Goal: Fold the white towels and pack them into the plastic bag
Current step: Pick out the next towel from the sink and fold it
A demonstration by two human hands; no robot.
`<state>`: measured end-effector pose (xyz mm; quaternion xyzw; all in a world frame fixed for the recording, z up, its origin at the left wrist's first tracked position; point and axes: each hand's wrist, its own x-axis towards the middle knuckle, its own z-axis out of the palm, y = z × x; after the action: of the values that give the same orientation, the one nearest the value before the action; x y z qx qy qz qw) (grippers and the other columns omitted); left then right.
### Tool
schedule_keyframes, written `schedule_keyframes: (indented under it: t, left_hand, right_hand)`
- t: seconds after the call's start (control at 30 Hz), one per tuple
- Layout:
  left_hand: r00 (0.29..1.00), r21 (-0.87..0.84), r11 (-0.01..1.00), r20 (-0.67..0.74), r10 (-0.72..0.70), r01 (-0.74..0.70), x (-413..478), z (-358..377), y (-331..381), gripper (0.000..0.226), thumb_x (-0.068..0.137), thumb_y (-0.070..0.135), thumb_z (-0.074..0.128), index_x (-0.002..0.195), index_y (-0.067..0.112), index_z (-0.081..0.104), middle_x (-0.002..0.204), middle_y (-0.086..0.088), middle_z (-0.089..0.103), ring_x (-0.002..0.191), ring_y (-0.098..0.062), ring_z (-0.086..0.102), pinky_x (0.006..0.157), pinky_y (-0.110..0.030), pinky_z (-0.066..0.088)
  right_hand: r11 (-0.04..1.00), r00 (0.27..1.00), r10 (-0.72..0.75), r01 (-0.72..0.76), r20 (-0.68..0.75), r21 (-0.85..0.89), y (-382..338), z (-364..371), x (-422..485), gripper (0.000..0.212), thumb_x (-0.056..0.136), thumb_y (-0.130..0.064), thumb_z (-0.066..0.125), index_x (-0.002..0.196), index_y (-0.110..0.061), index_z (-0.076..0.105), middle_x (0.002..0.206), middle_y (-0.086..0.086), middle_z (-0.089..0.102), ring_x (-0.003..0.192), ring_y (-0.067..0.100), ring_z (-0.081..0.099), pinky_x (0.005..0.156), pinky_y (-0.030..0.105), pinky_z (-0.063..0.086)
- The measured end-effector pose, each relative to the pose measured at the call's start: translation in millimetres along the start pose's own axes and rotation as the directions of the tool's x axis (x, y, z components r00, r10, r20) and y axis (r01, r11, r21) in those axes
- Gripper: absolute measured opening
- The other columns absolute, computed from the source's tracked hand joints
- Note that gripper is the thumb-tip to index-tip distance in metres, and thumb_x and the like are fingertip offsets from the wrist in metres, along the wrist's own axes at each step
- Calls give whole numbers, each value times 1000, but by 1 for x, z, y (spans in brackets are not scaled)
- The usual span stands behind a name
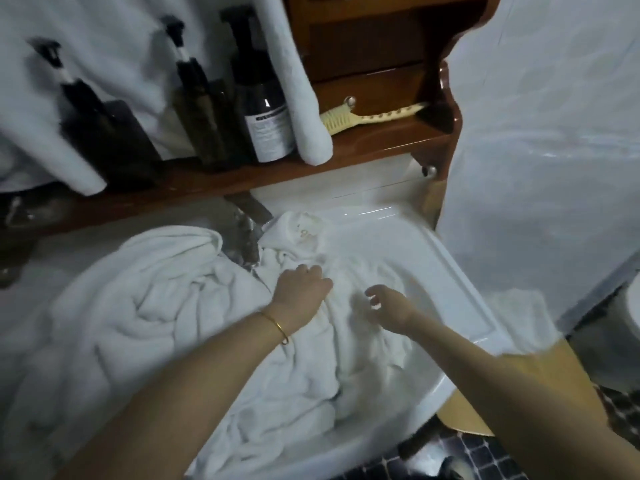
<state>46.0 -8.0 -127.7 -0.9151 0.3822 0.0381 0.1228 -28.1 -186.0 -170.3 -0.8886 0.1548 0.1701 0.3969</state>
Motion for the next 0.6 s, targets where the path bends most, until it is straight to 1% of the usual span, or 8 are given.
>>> schedule_keyframes:
  t: [0.07, 0.1, 0.17, 0.23, 0.33, 0.43, 0.53, 0.6]
  left_hand:
    - [997, -162, 987, -74, -21, 8, -6, -6, 0, 17, 93, 8, 40, 103, 13, 52, 108, -10, 55, 103, -31, 53, 74, -34, 39]
    - [996, -262, 965, -87, -32, 8, -9, -10, -1, 14, 93, 8, 40, 101, 12, 51, 104, -10, 57, 101, -31, 55, 74, -35, 41]
    - [995, -372, 928, -97, -6, -31, -13, -22, -6, 8, 95, 12, 43, 99, 11, 50, 102, -10, 60, 99, -30, 58, 78, -39, 47]
    - [993, -285, 958, -120, -3, -32, -15, -38, -18, 12, 94, 13, 45, 103, 11, 54, 107, -10, 60, 103, -31, 57, 84, -40, 47]
    - [988, 8, 996, -125, -86, 88, -18, -52, -49, 26, 94, 13, 44, 118, 14, 56, 122, -9, 55, 118, -30, 47, 93, -39, 40]
    - [997, 154, 985, -12, -79, 80, -31, -48, -71, 31, 96, 16, 41, 124, 16, 56, 129, -8, 49, 128, -36, 34, 96, -40, 40]
    - [1000, 247, 969, 12, -18, 14, -46, -41, -67, 34, 95, 15, 42, 125, 12, 56, 131, -8, 47, 127, -38, 31, 95, -40, 39]
    - [998, 258, 966, 59, 5, -20, -51, -44, -67, 32, 95, 13, 42, 124, 9, 55, 129, -10, 50, 124, -35, 37, 96, -40, 38]
  right_hand:
    - [985, 995, 80, -88, 61, 150, -2, 21, -7, 71, 82, -7, 67, 144, -11, 31, 131, 13, 48, 95, 20, 52, 50, 6, 39]
    - [978, 994, 93, -103, 61, 183, -3, 29, -10, 79, 81, -6, 69, 146, -12, 25, 127, 10, 48, 91, 18, 52, 47, 4, 38]
    - [977, 995, 95, -95, 5, 191, -8, 39, -16, 83, 81, -7, 69, 148, -12, 21, 123, 8, 48, 89, 14, 56, 54, 5, 38]
    - [979, 989, 91, -68, -114, 193, -21, 41, -21, 72, 86, -16, 63, 147, -13, 26, 136, 12, 46, 100, 15, 58, 71, 12, 42]
    - [978, 972, 42, 7, -229, 207, -46, 40, -20, 61, 88, -24, 61, 143, -14, 36, 137, 12, 47, 119, 27, 52, 94, 29, 41]
    - [997, 983, 32, -18, -178, 81, -69, 41, -12, 45, 92, -21, 52, 134, -10, 44, 127, 11, 54, 115, 29, 53, 88, 30, 41]
    - [979, 962, 61, -110, -267, -173, -72, 50, -13, 21, 91, -18, 44, 100, -7, 60, 108, 12, 63, 101, 31, 59, 77, 32, 45]
    - [977, 939, 109, -161, -325, -138, -68, 47, -18, 22, 87, -14, 43, 94, -11, 64, 101, 8, 64, 95, 29, 60, 75, 32, 48]
